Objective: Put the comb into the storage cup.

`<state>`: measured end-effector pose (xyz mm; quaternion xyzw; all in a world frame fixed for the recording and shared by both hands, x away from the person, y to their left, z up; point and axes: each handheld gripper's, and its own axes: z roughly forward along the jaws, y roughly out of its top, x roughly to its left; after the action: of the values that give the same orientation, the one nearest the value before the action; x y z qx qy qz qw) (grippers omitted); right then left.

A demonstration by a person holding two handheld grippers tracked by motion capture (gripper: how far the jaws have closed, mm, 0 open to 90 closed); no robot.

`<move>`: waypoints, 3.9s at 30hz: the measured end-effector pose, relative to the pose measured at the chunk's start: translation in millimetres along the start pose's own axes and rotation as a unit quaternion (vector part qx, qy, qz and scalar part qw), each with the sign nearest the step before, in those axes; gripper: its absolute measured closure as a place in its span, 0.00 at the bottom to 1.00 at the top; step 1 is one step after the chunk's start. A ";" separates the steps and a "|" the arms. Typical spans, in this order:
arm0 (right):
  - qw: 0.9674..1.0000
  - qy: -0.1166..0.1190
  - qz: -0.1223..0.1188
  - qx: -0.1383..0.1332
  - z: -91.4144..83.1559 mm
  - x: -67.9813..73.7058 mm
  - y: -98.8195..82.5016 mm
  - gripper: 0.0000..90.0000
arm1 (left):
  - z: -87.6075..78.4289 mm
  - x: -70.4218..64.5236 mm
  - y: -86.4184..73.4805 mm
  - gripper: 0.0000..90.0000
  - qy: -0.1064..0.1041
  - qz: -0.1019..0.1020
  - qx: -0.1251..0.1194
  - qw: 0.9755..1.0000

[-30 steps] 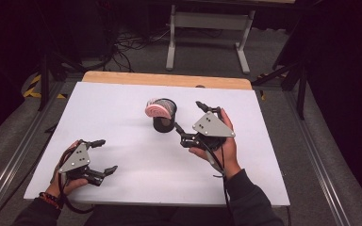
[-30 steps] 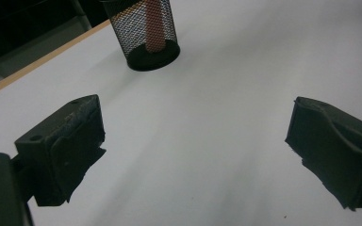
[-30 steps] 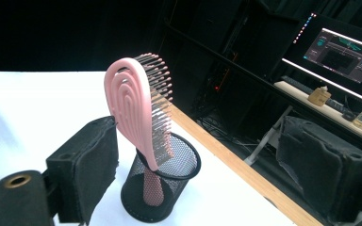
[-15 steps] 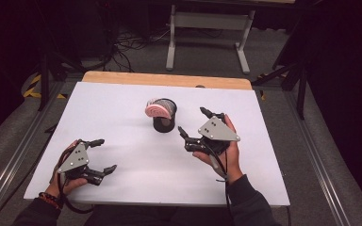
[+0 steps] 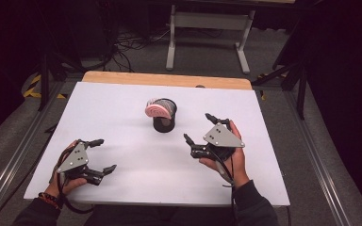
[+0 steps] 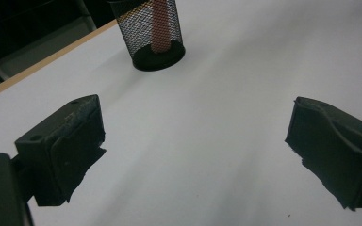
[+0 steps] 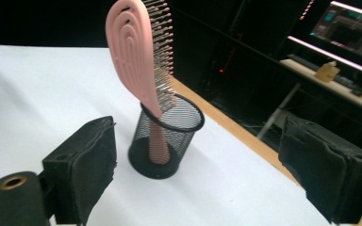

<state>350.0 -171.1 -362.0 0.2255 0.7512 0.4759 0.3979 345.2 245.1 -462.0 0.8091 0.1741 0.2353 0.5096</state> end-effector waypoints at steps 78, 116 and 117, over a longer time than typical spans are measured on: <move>0.994 -0.055 0.051 0.080 -67.2 -18.4 -137.8 0.06 | 4.4 -2.1 4.8 0.04 0.000 0.006 -0.004 1.000; 0.996 -0.052 0.056 0.055 -59.5 -16.6 -131.6 0.06 | -0.6 -2.9 1.1 0.04 0.013 0.001 -0.004 1.000; 0.996 -0.052 0.054 0.056 -59.3 -16.2 -131.5 0.06 | -0.6 -2.9 1.1 0.04 0.013 0.001 -0.004 1.000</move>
<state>316.5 -273.0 -459.7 0.3121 0.7419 0.4417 0.3964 342.5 243.6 -461.3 0.8040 0.1790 0.2473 0.5103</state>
